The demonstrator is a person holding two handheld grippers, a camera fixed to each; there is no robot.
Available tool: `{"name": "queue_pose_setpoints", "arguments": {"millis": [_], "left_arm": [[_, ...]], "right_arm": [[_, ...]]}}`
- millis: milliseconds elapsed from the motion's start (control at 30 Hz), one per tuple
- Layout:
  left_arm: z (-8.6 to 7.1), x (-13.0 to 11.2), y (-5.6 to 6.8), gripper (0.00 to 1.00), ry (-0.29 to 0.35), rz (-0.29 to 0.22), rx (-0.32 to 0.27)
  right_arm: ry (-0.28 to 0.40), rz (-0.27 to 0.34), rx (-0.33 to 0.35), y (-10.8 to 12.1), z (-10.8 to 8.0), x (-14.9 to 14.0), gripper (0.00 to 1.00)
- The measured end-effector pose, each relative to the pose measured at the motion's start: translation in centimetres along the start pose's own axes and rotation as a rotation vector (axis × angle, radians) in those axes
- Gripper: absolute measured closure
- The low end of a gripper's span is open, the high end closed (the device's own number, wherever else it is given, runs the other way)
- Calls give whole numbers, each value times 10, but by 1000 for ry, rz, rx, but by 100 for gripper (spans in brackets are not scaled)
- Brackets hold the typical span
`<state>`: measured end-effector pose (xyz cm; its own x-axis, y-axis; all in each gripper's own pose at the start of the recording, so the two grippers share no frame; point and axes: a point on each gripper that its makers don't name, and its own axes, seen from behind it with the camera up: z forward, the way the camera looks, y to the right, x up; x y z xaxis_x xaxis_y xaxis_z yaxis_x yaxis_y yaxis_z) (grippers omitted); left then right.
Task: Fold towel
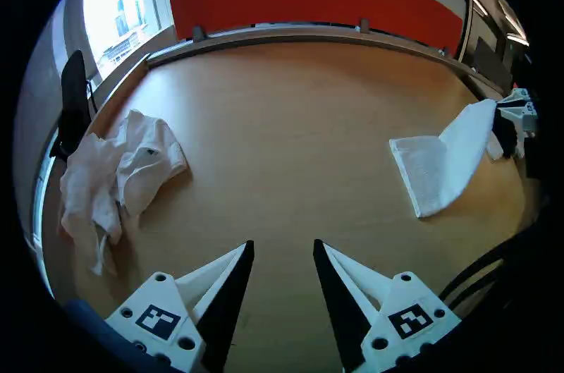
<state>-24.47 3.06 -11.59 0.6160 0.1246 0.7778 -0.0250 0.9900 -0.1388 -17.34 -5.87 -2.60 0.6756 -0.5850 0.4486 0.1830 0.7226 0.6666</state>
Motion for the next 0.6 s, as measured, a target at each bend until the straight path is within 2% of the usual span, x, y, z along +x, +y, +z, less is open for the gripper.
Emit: {"name": "queue_pose_setpoints", "arguments": {"millis": [267,600], "left_arm": [[-1,1,-5,39,1,-7,4],[-3,2,-9,39,6,-13,8]], "right_arm": [[3,-18,38,-18,10,7,88],[-10,-38,107,-54,24,10,88]]}}
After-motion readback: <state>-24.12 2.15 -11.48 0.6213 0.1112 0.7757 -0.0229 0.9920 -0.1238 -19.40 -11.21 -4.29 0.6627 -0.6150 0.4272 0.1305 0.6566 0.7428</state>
